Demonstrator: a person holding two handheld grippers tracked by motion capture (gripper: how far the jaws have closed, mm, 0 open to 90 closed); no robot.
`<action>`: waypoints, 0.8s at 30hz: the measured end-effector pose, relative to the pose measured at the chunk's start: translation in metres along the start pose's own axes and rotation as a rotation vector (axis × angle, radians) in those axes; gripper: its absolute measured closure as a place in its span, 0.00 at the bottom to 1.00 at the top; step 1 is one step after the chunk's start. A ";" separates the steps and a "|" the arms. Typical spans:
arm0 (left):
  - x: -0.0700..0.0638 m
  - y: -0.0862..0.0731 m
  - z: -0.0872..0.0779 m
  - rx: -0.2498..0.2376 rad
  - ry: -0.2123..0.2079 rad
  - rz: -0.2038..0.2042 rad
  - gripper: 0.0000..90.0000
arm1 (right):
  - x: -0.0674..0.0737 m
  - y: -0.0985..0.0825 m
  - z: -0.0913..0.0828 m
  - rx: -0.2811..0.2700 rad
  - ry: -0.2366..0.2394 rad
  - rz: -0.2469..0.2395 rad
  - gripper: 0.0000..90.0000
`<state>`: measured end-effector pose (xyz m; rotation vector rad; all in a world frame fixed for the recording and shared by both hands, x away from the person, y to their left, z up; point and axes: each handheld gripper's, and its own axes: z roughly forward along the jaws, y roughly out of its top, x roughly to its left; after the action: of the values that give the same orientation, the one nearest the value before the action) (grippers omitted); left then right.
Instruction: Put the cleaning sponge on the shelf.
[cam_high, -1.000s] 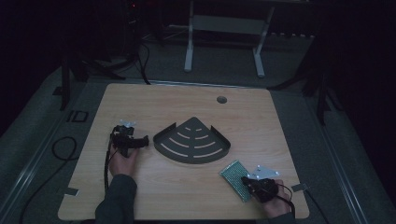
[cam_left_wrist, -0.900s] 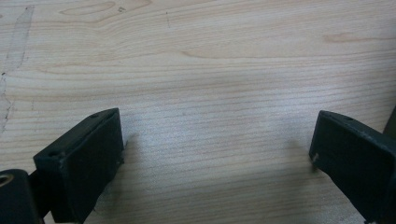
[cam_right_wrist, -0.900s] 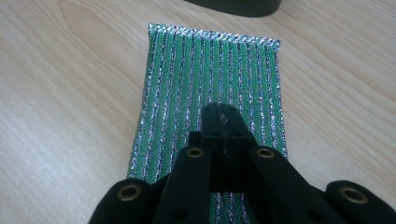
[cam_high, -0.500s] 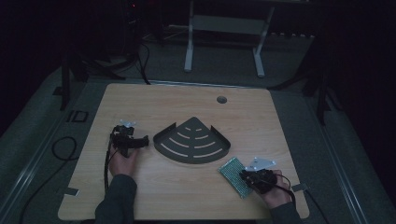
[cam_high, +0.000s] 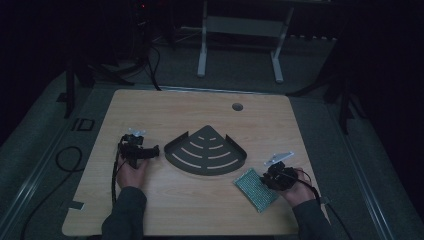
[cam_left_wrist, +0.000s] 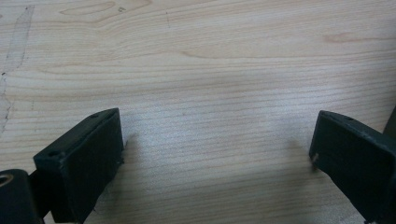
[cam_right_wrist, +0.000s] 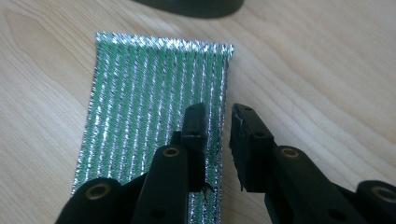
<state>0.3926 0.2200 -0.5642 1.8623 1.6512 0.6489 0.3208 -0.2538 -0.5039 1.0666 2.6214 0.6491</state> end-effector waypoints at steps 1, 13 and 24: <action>0.000 0.000 0.000 0.000 0.000 0.000 0.04 | -0.002 0.001 0.002 0.016 0.006 0.008 0.84; 0.000 0.000 0.000 0.000 0.002 -0.002 0.04 | -0.013 0.008 0.012 0.104 0.041 0.053 0.85; 0.000 0.000 0.000 0.000 0.002 -0.002 0.04 | -0.017 0.011 0.010 0.139 0.095 0.073 0.80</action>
<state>0.3927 0.2197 -0.5643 1.8598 1.6543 0.6501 0.3430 -0.2554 -0.5063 1.2042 2.7549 0.5522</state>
